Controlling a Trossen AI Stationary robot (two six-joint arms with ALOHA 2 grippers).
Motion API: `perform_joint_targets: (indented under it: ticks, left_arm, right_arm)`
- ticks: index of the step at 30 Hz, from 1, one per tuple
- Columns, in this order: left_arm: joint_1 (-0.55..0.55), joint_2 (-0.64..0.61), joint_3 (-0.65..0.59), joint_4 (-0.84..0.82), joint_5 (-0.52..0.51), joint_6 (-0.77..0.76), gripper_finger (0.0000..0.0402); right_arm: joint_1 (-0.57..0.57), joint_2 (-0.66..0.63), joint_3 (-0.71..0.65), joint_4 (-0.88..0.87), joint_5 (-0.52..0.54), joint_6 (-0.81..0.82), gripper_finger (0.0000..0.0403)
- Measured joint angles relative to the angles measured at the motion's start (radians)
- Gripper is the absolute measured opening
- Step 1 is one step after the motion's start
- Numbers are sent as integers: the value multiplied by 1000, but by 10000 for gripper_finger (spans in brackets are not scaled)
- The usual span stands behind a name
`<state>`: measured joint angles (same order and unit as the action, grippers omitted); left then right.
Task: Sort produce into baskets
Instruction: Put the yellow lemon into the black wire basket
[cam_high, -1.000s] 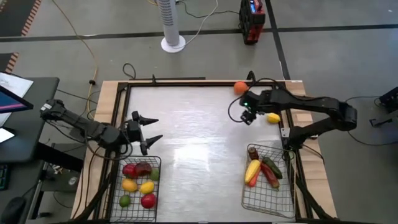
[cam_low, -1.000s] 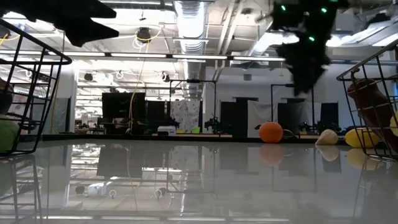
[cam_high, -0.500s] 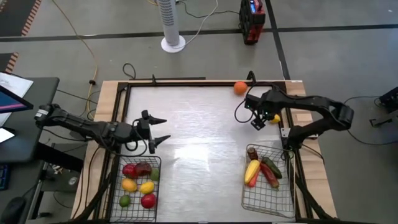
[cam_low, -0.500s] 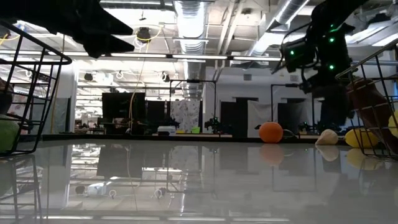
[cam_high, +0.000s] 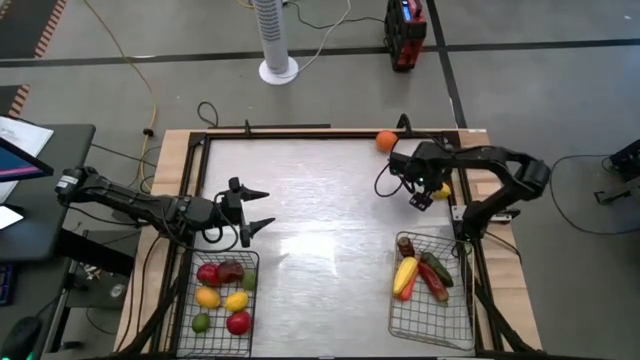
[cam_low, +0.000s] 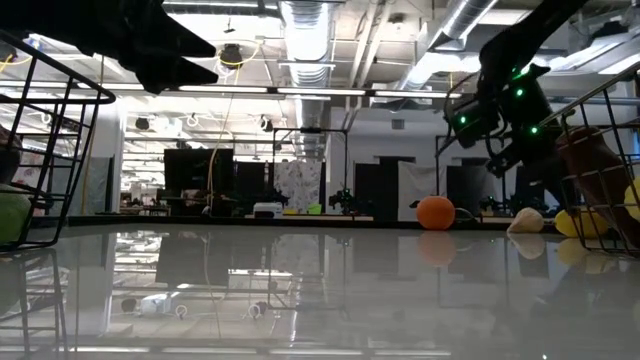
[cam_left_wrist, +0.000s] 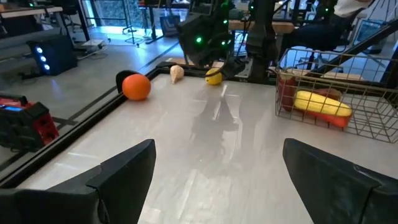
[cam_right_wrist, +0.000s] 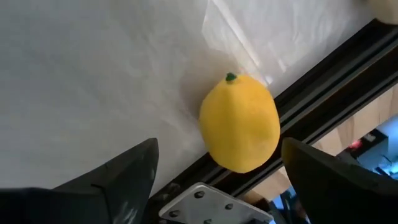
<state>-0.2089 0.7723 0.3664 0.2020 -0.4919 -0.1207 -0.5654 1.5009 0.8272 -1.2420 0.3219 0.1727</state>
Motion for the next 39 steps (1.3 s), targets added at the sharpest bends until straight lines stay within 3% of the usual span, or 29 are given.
perform_joint_targets:
  ticks: [12, 26, 31, 39]
  left_arm:
    - [0, 0, 0, -2, 0, 11, 341]
    - [0, 0, 0, -10, 21, 12, 341]
    - [0, -1, 0, -6, 95, 23, 341]
    - [-1, -1, 0, -5, 111, 30, 341]
  right_arm:
    - [-93, 94, 0, 1, 26, -71, 312]
    - [-33, 122, 29, 67, 42, -77, 235]
    - [30, 49, 93, 137, -50, -77, 227]
    - [161, -91, 198, 363, -265, -54, 227]
